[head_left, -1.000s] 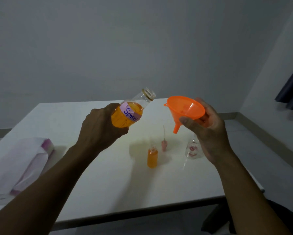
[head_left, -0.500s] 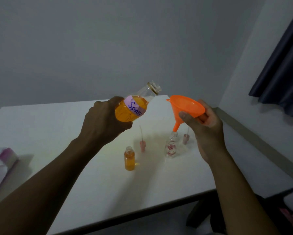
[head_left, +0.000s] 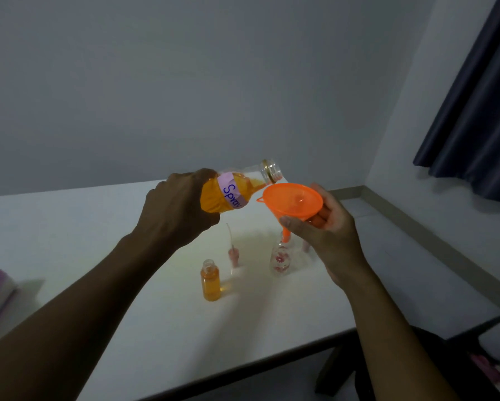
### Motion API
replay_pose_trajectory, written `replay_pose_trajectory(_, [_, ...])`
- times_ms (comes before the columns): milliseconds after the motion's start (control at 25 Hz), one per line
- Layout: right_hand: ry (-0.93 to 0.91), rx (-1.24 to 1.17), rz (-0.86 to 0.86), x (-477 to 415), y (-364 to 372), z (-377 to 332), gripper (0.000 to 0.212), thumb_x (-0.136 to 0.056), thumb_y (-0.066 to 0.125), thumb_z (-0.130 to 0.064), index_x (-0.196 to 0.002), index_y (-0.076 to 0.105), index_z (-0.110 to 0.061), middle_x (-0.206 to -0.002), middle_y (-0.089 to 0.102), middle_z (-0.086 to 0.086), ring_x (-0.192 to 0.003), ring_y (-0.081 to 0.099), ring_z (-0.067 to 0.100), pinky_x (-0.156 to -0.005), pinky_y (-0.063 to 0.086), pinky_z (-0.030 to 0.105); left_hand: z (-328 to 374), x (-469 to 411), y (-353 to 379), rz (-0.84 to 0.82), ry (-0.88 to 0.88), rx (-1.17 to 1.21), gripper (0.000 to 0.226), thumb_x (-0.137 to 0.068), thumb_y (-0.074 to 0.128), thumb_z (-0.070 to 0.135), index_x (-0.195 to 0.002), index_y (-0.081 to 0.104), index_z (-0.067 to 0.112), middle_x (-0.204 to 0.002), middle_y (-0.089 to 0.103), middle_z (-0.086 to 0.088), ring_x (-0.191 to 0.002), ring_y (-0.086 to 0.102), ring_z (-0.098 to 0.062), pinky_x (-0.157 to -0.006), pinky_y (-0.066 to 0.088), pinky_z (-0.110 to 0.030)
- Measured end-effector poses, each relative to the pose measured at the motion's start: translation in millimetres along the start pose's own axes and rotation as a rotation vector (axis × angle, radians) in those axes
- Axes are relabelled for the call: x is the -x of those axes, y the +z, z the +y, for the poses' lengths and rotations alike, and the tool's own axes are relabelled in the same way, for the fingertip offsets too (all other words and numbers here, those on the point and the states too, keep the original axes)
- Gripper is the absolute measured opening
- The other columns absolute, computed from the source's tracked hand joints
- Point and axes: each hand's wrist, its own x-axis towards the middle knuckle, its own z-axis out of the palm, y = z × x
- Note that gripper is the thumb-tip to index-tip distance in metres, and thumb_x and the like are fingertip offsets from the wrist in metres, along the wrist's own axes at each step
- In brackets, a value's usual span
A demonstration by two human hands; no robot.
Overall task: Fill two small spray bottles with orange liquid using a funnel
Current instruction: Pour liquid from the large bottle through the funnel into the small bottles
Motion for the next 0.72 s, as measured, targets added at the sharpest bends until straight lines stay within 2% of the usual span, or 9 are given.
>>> replay_pose_trajectory(80, [0.008,0.0,-0.019,-0.1,-1.0,1.0,0.099,-0.054,0.092,-0.05,-0.141,0.048,-0.037,-0.136,0.061,-0.006,-0.121,0.062,0.02,-0.091,0.059,0.045,0.4,-3.9,-0.5,-0.022,0.008,-0.032,0.056,-0.068,0.082,0.023,-0.119,0.059,0.02,-0.097,0.071,-0.007,-0.077,0.066,-0.028,-0.067,0.057,-0.04])
replay_pose_trajectory(360, [0.007,-0.017,-0.066,-0.1,-1.8,1.9,0.103,-0.052,0.092,-0.047,-0.143,0.046,-0.037,-0.138,0.06,-0.004,-0.123,0.061,0.021,-0.092,0.059,0.044,3.0,-8.7,-4.7,-0.04,0.064,-0.115,0.056,-0.068,0.081,0.02,-0.12,0.058,0.017,-0.103,0.069,-0.009,-0.082,0.065,-0.03,-0.067,0.052,-0.036])
replay_pose_trajectory(600, [0.0,-0.057,-0.088,-0.4,-2.1,1.8,0.101,-0.052,0.093,-0.043,-0.142,0.047,-0.037,-0.137,0.061,-0.005,-0.122,0.062,0.017,-0.086,0.06,0.032,5.6,-13.7,-5.3,-0.04,0.076,-0.157,0.057,-0.069,0.079,0.018,-0.122,0.057,0.018,-0.106,0.068,-0.008,-0.085,0.065,-0.031,-0.069,0.053,-0.038])
replay_pose_trajectory(720, [-0.009,-0.05,-0.09,-0.5,-2.2,2.0,0.101,-0.053,0.092,-0.043,-0.143,0.047,-0.035,-0.137,0.061,-0.004,-0.122,0.062,0.018,-0.086,0.06,0.034,6.0,-14.5,-5.5,-0.029,0.086,-0.163,0.057,-0.069,0.079,0.016,-0.123,0.058,0.018,-0.106,0.069,-0.009,-0.086,0.065,-0.031,-0.069,0.051,-0.037])
